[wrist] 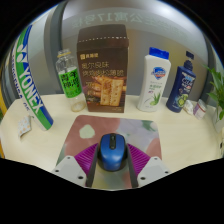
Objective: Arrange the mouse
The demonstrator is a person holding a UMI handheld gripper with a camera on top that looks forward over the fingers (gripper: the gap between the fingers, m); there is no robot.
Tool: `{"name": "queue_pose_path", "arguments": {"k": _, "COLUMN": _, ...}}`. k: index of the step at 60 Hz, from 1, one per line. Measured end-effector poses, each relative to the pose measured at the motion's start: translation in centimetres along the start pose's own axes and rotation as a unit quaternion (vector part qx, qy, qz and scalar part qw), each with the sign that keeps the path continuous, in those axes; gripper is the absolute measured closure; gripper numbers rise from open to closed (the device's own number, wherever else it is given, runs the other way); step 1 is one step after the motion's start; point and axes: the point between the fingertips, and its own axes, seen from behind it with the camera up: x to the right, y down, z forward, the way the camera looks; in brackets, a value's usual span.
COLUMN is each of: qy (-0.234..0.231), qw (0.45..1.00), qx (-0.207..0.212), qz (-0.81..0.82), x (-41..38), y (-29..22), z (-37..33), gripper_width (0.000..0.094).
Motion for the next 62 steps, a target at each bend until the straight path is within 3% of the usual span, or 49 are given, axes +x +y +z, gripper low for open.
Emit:
{"name": "queue_pose_path", "arguments": {"k": 4, "qy": -0.001, "qw": 1.000, "qx": 0.000, "qz": 0.001, "x": -0.1, "y": -0.2, "z": -0.7, "gripper_width": 0.0318}}
{"name": "queue_pose_path", "arguments": {"k": 9, "qy": 0.005, "qw": 1.000, "qx": 0.006, "qz": -0.007, "x": 0.0, "y": -1.1, "z": -2.7, "gripper_width": 0.0068}}
{"name": "queue_pose_path", "arguments": {"k": 21, "qy": 0.042, "qw": 0.999, "qx": 0.022, "qz": -0.007, "x": -0.2, "y": -2.6, "z": -10.8, "gripper_width": 0.0084}}
{"name": "queue_pose_path", "arguments": {"k": 39, "qy": 0.080, "qw": 0.996, "qx": 0.026, "qz": 0.013, "x": -2.1, "y": 0.2, "z": -22.1, "gripper_width": 0.0084}}
{"name": "queue_pose_path", "arguments": {"k": 62, "qy": 0.087, "qw": 0.996, "qx": 0.024, "qz": 0.008, "x": -3.7, "y": 3.0, "z": -26.5, "gripper_width": 0.0083}}
